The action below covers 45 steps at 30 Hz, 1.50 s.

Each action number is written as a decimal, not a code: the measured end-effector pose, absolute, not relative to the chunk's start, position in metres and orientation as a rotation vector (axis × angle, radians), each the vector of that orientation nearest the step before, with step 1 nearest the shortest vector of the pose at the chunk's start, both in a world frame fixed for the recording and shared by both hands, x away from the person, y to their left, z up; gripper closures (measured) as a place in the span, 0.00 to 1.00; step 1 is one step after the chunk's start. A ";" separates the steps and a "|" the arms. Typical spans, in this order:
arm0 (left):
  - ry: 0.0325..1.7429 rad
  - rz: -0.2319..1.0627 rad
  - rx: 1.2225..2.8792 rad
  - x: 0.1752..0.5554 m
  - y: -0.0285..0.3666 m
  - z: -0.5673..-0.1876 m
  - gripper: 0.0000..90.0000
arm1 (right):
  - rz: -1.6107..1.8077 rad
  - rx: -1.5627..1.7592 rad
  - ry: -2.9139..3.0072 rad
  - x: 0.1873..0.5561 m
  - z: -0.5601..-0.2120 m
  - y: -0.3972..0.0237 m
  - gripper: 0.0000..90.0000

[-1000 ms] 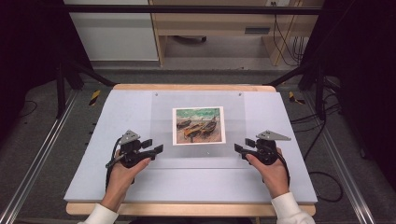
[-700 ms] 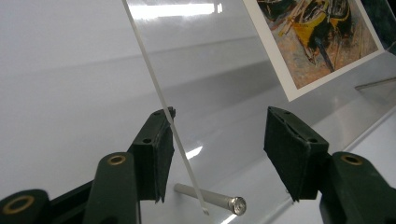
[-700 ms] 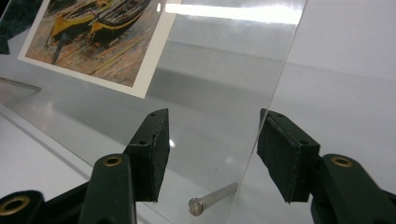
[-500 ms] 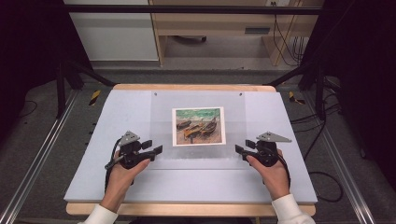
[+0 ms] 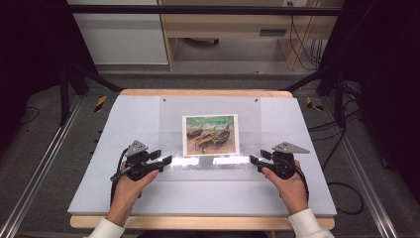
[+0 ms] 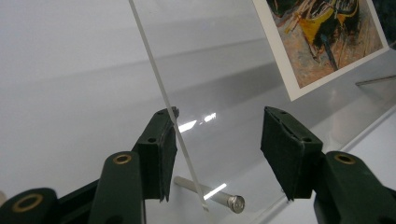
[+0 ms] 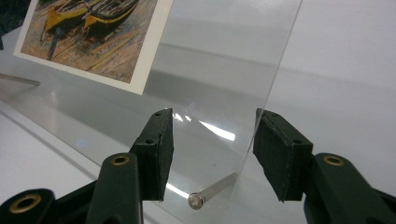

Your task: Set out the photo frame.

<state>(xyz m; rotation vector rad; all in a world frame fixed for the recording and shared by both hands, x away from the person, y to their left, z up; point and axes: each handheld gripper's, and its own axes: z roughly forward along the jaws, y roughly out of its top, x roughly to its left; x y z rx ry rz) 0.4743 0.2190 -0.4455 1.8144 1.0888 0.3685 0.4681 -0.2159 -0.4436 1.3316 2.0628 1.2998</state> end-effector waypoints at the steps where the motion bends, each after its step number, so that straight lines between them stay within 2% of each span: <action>1: 1.089 0.368 1.814 0.474 0.219 -0.445 0.50 | 1.300 1.332 2.063 0.468 -0.444 -0.216 0.54; 45: 1.087 0.390 1.831 0.456 0.223 -0.446 0.64 | 1.256 1.319 2.074 0.447 -0.446 -0.220 0.69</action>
